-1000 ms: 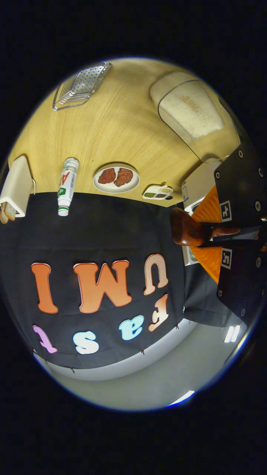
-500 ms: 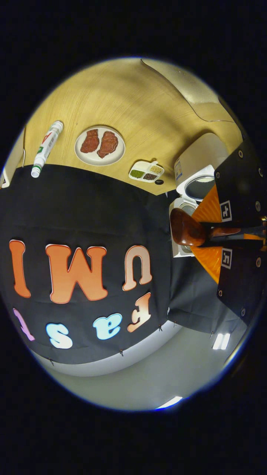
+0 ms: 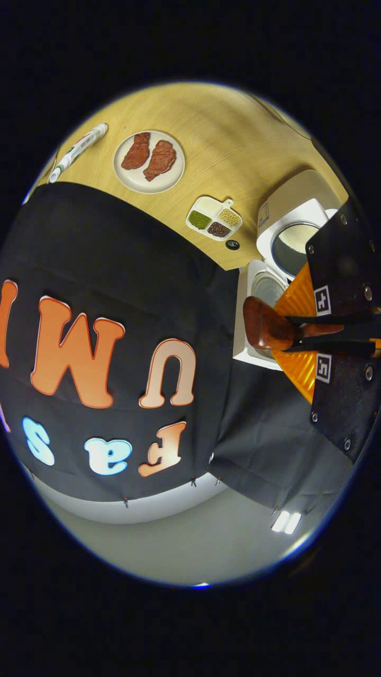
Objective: Close the left gripper, press the button to open the rice cooker; take a wooden spoon from the chopstick holder with the right hand, scoop a spoonful of rice and pour it into the rice cooker, then put the wooden spoon back into the chopstick holder.
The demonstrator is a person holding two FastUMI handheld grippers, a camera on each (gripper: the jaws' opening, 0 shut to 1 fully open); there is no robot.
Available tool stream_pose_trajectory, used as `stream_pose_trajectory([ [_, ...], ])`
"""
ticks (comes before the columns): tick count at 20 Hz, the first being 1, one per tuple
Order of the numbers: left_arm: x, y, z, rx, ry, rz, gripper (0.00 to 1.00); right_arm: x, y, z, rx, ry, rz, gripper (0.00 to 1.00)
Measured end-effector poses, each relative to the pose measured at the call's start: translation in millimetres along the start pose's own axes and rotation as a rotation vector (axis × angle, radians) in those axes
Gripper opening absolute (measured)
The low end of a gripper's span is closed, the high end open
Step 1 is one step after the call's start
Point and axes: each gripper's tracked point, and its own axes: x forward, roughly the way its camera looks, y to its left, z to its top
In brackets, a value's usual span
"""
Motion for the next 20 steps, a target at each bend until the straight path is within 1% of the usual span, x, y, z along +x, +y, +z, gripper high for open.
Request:
stream_pose_trajectory([
  [4,-1.0,16.8,-5.9,-0.022,0.008,0.02,0.99,27.9,16.4,-3.3,-0.226,-0.032,-0.049,0.12],
  [8,-0.9,29.2,-9.1,-0.042,0.016,0.039,0.99,43.7,31.4,-4.1,-0.385,-0.048,-0.062,0.11],
  [10,-0.2,32.6,-11.8,-0.046,0.019,0.045,0.99,50.4,33.5,-5.6,-0.471,-0.059,-0.08,0.11],
  [14,1.8,34.4,-14.3,-0.039,0.027,0.054,0.99,60.7,31.0,-19.1,-0.646,-0.043,-0.125,0.11],
  [17,3.3,31.2,-12.9,-0.032,0.021,0.056,0.99,68.0,42.3,-28.0,-0.791,-0.046,-0.117,0.11],
  [20,3.1,33.8,-15.3,-0.038,0.024,0.061,0.99,73.2,57.4,-37.5,-0.857,-0.055,-0.107,0.12],
])
